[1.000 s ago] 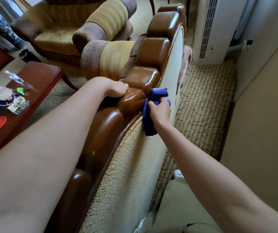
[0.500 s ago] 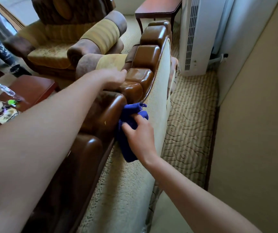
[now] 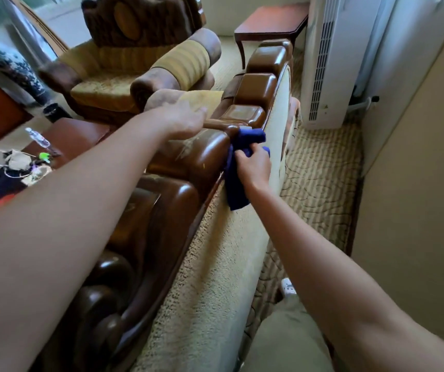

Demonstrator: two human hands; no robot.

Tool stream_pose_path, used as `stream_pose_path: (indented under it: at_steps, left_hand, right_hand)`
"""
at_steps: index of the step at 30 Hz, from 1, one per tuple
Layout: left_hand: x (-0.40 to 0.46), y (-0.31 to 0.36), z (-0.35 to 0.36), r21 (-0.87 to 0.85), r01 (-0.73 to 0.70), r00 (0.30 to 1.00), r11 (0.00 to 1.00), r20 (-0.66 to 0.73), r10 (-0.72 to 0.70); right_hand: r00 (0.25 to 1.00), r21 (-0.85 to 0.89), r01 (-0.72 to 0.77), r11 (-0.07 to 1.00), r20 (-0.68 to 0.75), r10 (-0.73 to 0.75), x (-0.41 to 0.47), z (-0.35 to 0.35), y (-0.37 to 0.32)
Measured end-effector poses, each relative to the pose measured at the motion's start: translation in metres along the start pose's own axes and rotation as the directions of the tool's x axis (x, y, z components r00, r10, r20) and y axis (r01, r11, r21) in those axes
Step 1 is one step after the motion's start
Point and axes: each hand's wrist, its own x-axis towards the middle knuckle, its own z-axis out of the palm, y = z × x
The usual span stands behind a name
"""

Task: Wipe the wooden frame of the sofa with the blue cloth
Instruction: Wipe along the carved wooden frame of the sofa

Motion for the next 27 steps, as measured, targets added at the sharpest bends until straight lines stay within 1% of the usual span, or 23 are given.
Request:
stream_pose_path:
  at_steps: [2,4,5,7,9,10,12,14,15,16,17,18,19,20,22,23,24,25,26,27]
  left_hand:
    - [-0.004,-0.004,0.0,-0.04,0.007,1.0,0.999,0.014,-0.006]
    - [-0.005,-0.008,-0.001,-0.107,0.005,1.0,0.994,-0.005,-0.005]
    - [-0.007,-0.009,-0.003,-0.155,0.009,1.0,0.988,-0.008,-0.011]
    - [-0.016,-0.011,-0.007,-0.23,0.045,0.999,0.972,0.027,-0.04]
    - [-0.024,-0.017,-0.012,-0.302,0.118,0.991,0.946,0.09,-0.095]
    - [-0.027,-0.022,-0.014,-0.326,0.145,0.987,0.934,0.117,-0.112]
    - [-0.028,-0.038,-0.017,-0.331,0.162,0.984,0.93,0.13,-0.126]
    - [-0.03,-0.053,-0.021,-0.372,0.204,0.977,0.905,0.131,-0.166]
    - [-0.029,-0.06,-0.021,-0.404,0.237,0.971,0.884,0.134,-0.199]
    - [-0.029,-0.066,-0.021,-0.433,0.263,0.964,0.862,0.141,-0.224]
    - [-0.029,-0.072,-0.022,-0.45,0.294,0.956,0.843,0.149,-0.254]
    - [-0.028,-0.075,-0.022,-0.458,0.318,0.948,0.83,0.149,-0.281]
    - [-0.026,-0.077,-0.022,-0.462,0.33,0.944,0.823,0.145,-0.297]
    - [-0.026,-0.078,-0.021,-0.463,0.339,0.941,0.819,0.141,-0.309]
    - [-0.023,-0.078,-0.019,-0.471,0.354,0.934,0.808,0.144,-0.326]
    - [-0.022,-0.078,-0.018,-0.477,0.365,0.931,0.8,0.156,-0.331]
    - [-0.019,-0.076,-0.018,-0.481,0.375,0.927,0.793,0.173,-0.334]
    - [-0.015,-0.076,-0.018,-0.487,0.379,0.925,0.787,0.184,-0.332]
    - [-0.011,-0.075,-0.018,-0.497,0.375,0.927,0.782,0.19,-0.324]
    - [-0.007,-0.074,-0.018,-0.513,0.373,0.928,0.773,0.194,-0.319]
  right_hand:
    - [1.0,-0.016,-0.018,1.0,-0.005,0.018,0.012,-0.001,0.003]
    - [0.999,0.034,0.032,0.999,-0.027,-0.031,-0.004,0.001,0.005]
    - [0.997,0.079,0.072,0.994,-0.043,-0.069,-0.019,0.004,0.005]
    - [0.985,0.161,0.168,0.973,-0.07,-0.159,-0.059,0.007,0.006]
    - [0.943,0.176,0.331,0.927,-0.081,-0.322,-0.096,0.009,0.002]
    - [0.906,0.147,0.424,0.894,-0.075,-0.418,-0.108,0.011,-0.004]
    - [0.791,-0.018,0.61,0.792,-0.035,-0.611,-0.114,0.015,-0.022]
    - [0.636,-0.229,0.755,0.615,0.024,-0.771,-0.103,0.022,-0.041]
    - [0.569,-0.309,0.795,0.523,0.078,-0.819,-0.095,0.026,-0.049]
    - [0.529,-0.374,0.813,0.446,0.154,-0.835,-0.086,0.028,-0.057]
    - [0.522,-0.431,0.814,0.389,0.251,-0.815,-0.076,0.029,-0.065]
    - [0.541,-0.486,0.802,0.348,0.344,-0.767,-0.062,0.03,-0.072]
    - [0.573,-0.532,0.781,0.328,0.402,-0.714,-0.045,0.03,-0.079]
    - [0.623,-0.573,0.747,0.338,0.426,-0.656,-0.025,0.03,-0.084]
    - [0.754,-0.625,0.648,0.435,0.443,-0.486,0.015,0.025,-0.092]
    - [0.802,-0.606,0.597,0.525,0.455,-0.387,0.031,0.021,-0.092]
    - [0.826,-0.55,0.55,0.628,0.469,-0.313,0.041,0.016,-0.092]
    - [0.824,-0.486,0.531,0.694,0.487,-0.29,0.046,0.012,-0.09]
    - [0.802,-0.43,0.554,0.713,0.505,-0.318,0.046,0.009,-0.088]
    - [0.763,-0.375,0.609,0.699,0.519,-0.386,0.041,0.006,-0.084]
